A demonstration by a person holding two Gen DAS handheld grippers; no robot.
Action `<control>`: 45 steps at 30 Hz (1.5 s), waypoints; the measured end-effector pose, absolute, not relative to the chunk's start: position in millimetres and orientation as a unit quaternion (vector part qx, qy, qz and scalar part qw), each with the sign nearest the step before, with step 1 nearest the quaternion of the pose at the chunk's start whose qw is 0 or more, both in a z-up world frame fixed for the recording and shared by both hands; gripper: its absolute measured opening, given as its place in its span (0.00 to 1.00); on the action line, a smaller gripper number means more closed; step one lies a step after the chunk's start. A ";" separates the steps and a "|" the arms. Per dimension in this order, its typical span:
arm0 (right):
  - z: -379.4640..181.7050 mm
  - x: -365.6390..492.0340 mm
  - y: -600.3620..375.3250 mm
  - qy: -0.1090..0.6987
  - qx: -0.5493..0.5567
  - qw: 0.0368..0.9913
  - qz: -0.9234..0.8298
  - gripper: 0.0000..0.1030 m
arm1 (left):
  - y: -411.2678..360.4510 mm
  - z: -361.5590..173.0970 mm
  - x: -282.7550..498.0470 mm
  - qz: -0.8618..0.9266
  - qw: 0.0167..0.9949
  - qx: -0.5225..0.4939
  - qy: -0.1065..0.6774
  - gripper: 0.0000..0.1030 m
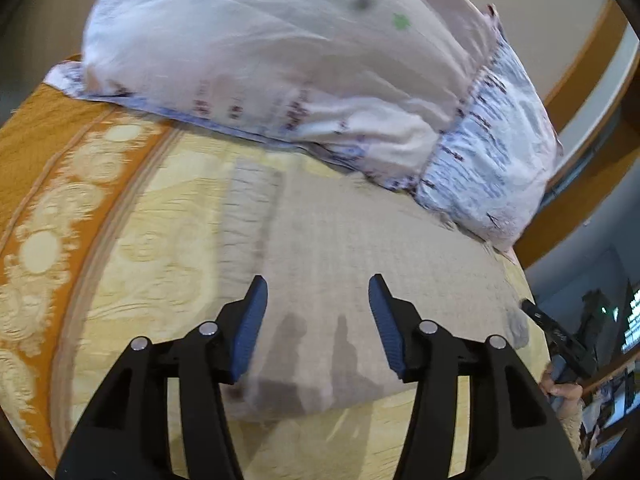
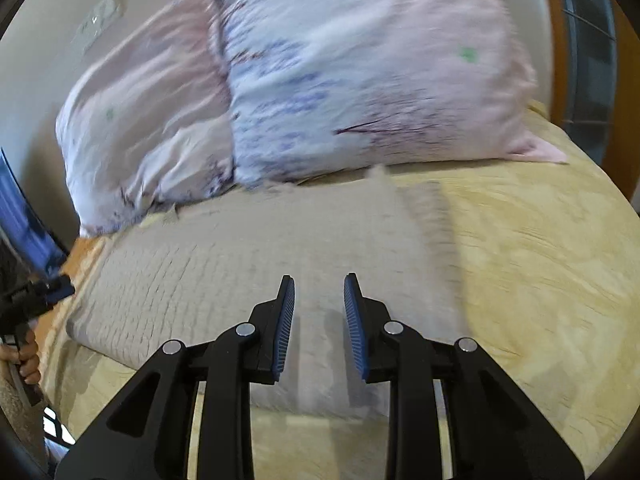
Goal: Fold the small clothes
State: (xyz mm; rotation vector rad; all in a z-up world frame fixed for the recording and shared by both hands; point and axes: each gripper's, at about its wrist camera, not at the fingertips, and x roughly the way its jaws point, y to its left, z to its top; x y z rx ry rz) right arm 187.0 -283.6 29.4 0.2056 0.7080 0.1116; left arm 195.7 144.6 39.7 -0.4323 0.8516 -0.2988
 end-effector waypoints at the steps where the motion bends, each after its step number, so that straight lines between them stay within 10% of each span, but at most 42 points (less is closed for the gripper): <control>1: 29.2 193.7 -272.6 0.346 0.091 0.931 0.065 0.26 | 138.1 38.9 199.0 -0.147 0.876 -0.204 0.411 0.52; 45: -1.0 224.4 -245.4 0.391 0.090 0.912 0.089 0.44 | 189.7 -6.6 250.5 -0.095 0.811 -0.382 0.432 0.61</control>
